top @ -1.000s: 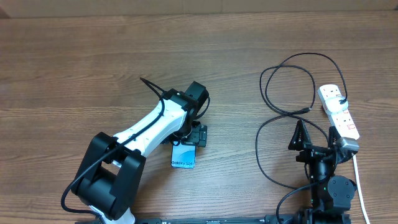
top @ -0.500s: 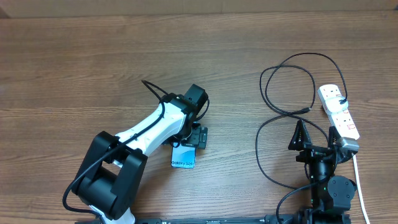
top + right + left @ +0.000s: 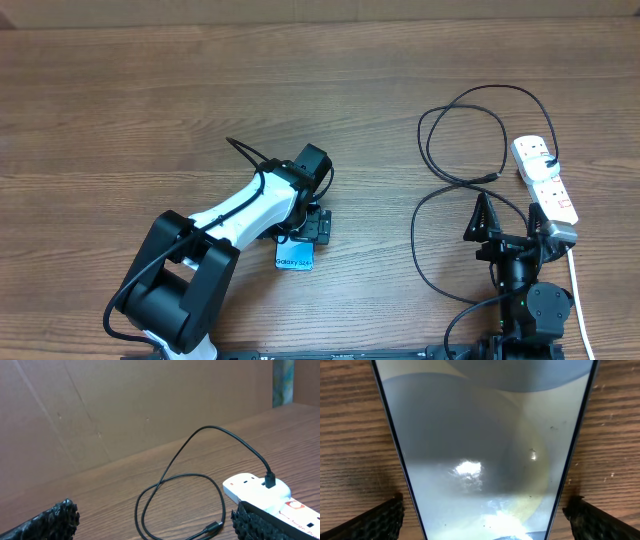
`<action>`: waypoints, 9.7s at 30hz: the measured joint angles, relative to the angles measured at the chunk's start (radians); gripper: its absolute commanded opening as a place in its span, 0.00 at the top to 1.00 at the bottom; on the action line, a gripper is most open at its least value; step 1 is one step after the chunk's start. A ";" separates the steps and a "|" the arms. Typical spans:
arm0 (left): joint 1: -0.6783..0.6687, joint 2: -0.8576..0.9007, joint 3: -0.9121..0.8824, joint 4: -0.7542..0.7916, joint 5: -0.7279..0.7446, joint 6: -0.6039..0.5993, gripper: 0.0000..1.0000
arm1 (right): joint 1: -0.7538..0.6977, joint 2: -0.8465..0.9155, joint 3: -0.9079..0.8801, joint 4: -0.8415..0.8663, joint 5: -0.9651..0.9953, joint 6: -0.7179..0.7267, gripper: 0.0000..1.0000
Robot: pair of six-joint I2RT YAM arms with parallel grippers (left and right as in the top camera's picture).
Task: Plug charger to phone and switch on socket
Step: 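Close the left gripper on the phone's long edges, then lift the phone with the left gripper and tilt it upright, then swing the right gripper toward the phone held by the left gripper, then grasp the phone's edge with the right gripper, release with left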
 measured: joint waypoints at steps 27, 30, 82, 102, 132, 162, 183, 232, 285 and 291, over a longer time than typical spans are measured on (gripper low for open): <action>0.000 0.000 0.000 0.011 0.003 -0.030 0.38 | 0.000 0.000 0.000 0.000 0.000 0.001 0.00; 0.000 0.000 0.001 0.010 0.003 -0.030 0.39 | 0.000 0.000 0.000 0.000 0.000 0.001 0.00; 0.128 0.011 0.350 -0.328 0.256 -0.032 0.41 | 0.000 0.000 0.000 0.001 0.000 0.001 0.00; 0.214 0.011 0.652 -0.594 0.348 0.016 0.40 | 0.000 0.000 0.000 0.001 0.000 0.001 0.00; 0.326 0.011 0.659 -0.638 0.726 0.031 0.39 | 0.000 0.000 0.000 0.000 0.000 0.001 0.00; 0.326 0.011 0.659 -0.600 0.632 0.026 0.39 | 0.000 0.000 0.000 0.001 0.000 0.001 0.00; 0.326 0.011 0.659 -0.514 0.346 0.023 0.39 | 0.000 0.000 0.000 0.023 -0.161 0.231 0.00; 0.326 0.011 0.659 -0.337 0.420 -0.368 0.39 | 0.018 0.752 0.591 -0.301 -0.783 0.381 0.01; 0.218 0.011 0.660 -0.266 0.436 -0.531 0.39 | 0.700 1.569 0.599 0.907 -0.112 0.610 0.82; 0.218 0.011 0.660 -0.272 0.430 -0.531 0.39 | 0.698 1.570 0.599 0.892 -0.122 0.618 0.88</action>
